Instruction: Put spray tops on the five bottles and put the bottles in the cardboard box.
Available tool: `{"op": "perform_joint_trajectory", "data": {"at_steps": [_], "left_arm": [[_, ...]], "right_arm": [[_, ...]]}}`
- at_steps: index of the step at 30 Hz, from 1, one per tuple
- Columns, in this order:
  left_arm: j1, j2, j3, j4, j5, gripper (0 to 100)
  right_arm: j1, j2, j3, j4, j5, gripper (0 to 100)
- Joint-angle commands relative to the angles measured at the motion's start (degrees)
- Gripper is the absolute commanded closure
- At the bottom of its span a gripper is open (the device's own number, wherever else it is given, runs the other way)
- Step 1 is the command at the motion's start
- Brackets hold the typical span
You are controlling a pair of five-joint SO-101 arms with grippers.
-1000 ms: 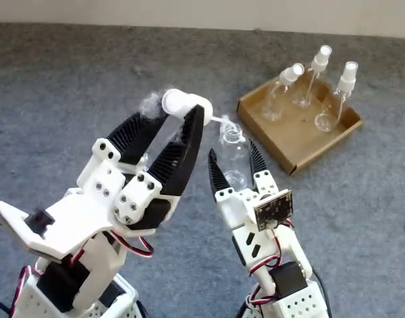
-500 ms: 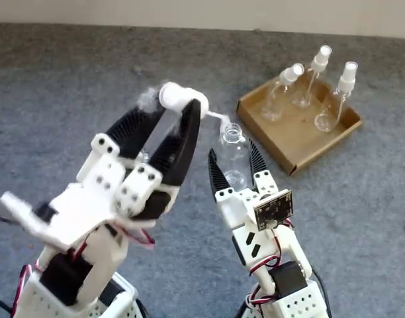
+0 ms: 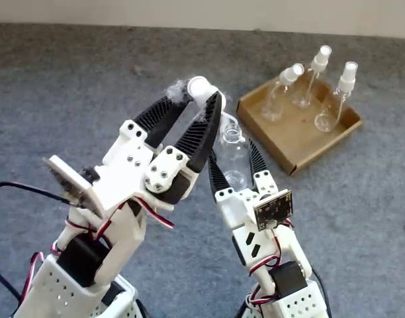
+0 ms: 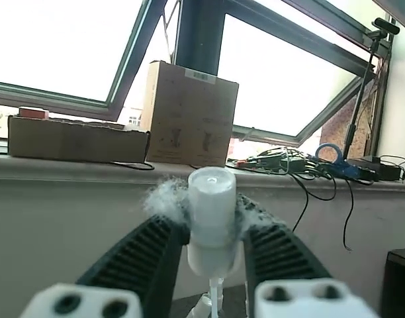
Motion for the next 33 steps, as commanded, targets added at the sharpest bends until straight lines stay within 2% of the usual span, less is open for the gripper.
{"op": "perform_joint_trajectory", "data": {"at_steps": [1,4,24,33], "left_arm": [[-1.5,-4.5,-1.4,-1.1,-0.4,97],[-1.5,-7.7,-1.2,-0.9,-0.4,97],[1.9,-5.7,-0.6,-0.8,-0.7,97],[2.2,2.4,-0.3,-0.9,-0.7,97]], "right_arm": [[-0.3,-1.0,8.7,0.2,0.4,83.3],[-0.3,-1.0,8.7,0.2,0.4,83.3],[-0.2,-1.0,8.7,0.2,0.4,83.3],[-0.2,-1.0,8.7,0.2,0.4,83.3]]}}
